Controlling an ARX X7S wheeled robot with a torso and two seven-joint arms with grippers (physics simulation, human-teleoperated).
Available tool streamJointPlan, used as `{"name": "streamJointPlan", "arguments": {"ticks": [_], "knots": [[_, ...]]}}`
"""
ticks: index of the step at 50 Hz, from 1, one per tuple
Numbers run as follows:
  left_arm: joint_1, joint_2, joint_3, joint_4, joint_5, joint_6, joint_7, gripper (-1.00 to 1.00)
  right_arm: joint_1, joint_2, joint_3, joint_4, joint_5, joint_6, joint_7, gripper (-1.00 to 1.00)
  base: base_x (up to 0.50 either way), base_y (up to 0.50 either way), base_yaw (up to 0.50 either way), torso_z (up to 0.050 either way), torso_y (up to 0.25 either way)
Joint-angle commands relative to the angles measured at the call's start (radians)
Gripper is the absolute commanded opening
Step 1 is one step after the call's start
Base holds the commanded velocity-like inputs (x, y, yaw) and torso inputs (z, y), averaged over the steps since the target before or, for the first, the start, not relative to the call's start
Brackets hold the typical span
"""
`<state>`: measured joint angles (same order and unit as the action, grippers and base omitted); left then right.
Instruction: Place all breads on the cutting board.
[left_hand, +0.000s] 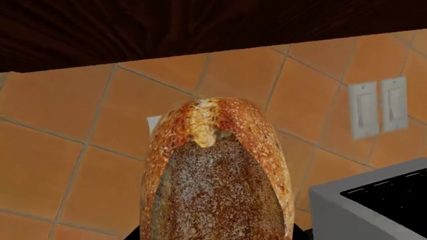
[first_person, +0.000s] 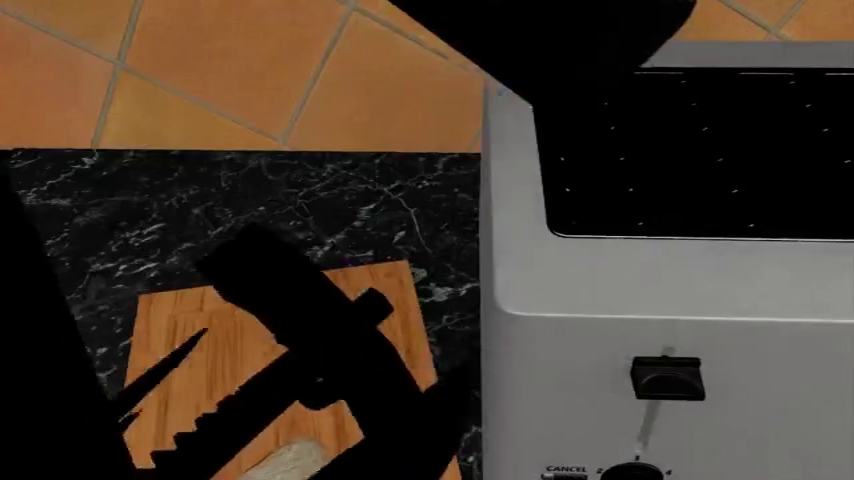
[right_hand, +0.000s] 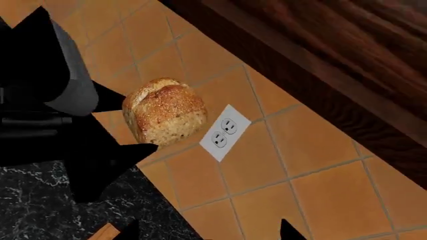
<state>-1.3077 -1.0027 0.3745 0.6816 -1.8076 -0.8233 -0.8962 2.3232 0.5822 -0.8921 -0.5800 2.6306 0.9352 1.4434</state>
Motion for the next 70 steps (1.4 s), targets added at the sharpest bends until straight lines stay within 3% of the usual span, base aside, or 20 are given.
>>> {"name": "streamJointPlan", "arguments": {"ticks": [1,9,10,11,12,14,28,36,51,70], "knots": [[0.242,-0.120,-0.081,0.097,0.117,0.035,0.163,-1.00,0.022,0.003,0.120,-0.004,0.031,0.045,0.111,1.00,0.00,0.00,0.00,0.000,0.000],[0.067,-0.223,-0.077,0.096,-0.114,-0.059,0.148,-1.00,-0.011,0.042,0.124,-0.040,-0.021,0.025,0.091,1.00,0.00,0.00,0.00,0.000,0.000],[0.044,-0.202,-0.057,0.072,-0.100,-0.087,0.154,-1.00,-0.012,0.046,0.125,-0.042,-0.023,0.023,0.088,1.00,0.00,0.00,0.00,0.000,0.000],[0.003,-0.076,0.030,0.000,-0.007,-0.147,0.145,-1.00,-0.010,0.050,0.125,-0.040,-0.026,0.025,0.086,1.00,0.00,0.00,0.00,0.000,0.000],[-0.004,-0.015,0.067,-0.039,0.069,-0.168,0.162,-1.00,-0.008,0.052,0.124,-0.039,-0.028,0.026,0.085,1.00,0.00,0.00,0.00,0.000,0.000],[-0.006,0.025,0.092,-0.080,0.131,-0.180,0.196,-1.00,0.000,0.056,0.122,-0.041,-0.023,0.024,0.085,1.00,0.00,0.00,0.00,0.000,0.000],[-0.207,0.214,0.247,-0.326,0.233,-0.341,0.348,-1.00,-0.004,0.089,0.123,-0.054,-0.044,0.015,0.079,1.00,0.00,0.00,0.00,0.000,0.000],[-0.277,0.277,0.330,-0.410,0.252,-0.433,0.384,-1.00,-0.010,0.098,0.121,-0.064,-0.047,0.003,0.071,1.00,0.00,0.00,0.00,0.000,0.001],[-0.305,0.300,0.376,-0.408,0.139,-0.504,0.355,-1.00,-0.024,0.153,0.139,-0.029,-0.084,0.025,0.077,1.00,0.00,0.00,0.00,0.000,0.000],[-0.240,0.277,0.408,-0.370,0.126,-0.495,0.344,-1.00,-0.010,0.228,0.152,-0.021,-0.165,-0.001,0.091,1.00,0.00,0.00,0.00,0.000,0.001]]}}
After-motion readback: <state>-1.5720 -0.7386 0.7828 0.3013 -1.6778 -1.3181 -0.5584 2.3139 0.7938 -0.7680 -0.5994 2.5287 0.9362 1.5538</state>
